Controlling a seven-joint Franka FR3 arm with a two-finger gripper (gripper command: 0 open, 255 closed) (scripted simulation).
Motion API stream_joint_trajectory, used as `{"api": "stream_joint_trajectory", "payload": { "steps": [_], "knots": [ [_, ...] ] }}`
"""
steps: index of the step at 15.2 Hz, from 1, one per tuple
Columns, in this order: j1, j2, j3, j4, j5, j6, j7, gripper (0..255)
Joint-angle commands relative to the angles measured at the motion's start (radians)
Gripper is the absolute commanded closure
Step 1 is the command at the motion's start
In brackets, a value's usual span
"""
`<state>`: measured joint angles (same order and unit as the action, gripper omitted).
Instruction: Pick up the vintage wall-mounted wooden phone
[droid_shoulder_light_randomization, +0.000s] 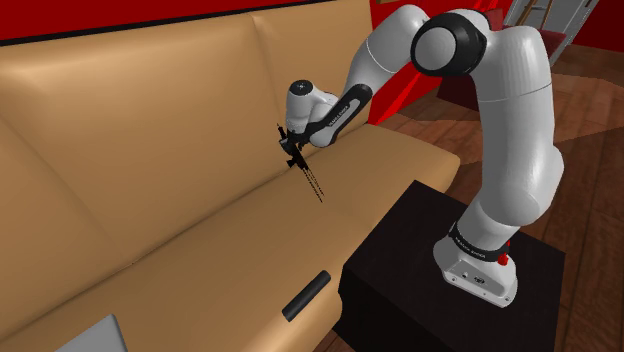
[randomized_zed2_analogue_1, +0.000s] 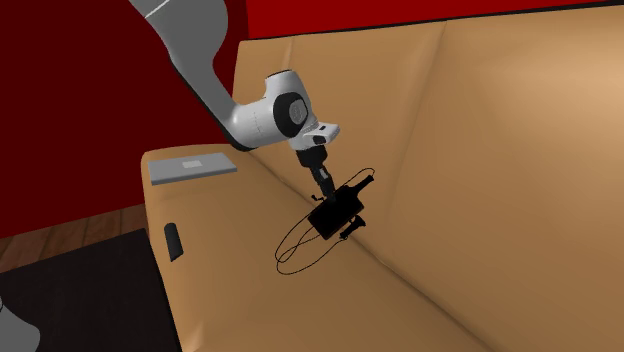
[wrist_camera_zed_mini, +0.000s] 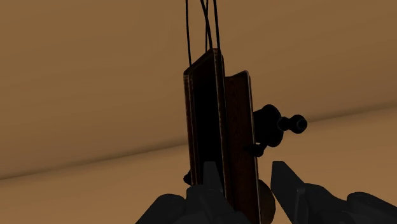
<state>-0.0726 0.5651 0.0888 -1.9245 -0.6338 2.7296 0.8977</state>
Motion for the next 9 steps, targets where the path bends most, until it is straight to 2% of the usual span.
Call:
{"api": "stream_joint_trajectory", "payload": {
  "steps": [1,9],
  "knots": [
    [0.0,0.001,-0.001,0.001,0.0,0.001,0.001,255],
    [-0.003,-0.009,0.005,-0.001,0.006,-0.008,-0.005,255]
  ]
}}
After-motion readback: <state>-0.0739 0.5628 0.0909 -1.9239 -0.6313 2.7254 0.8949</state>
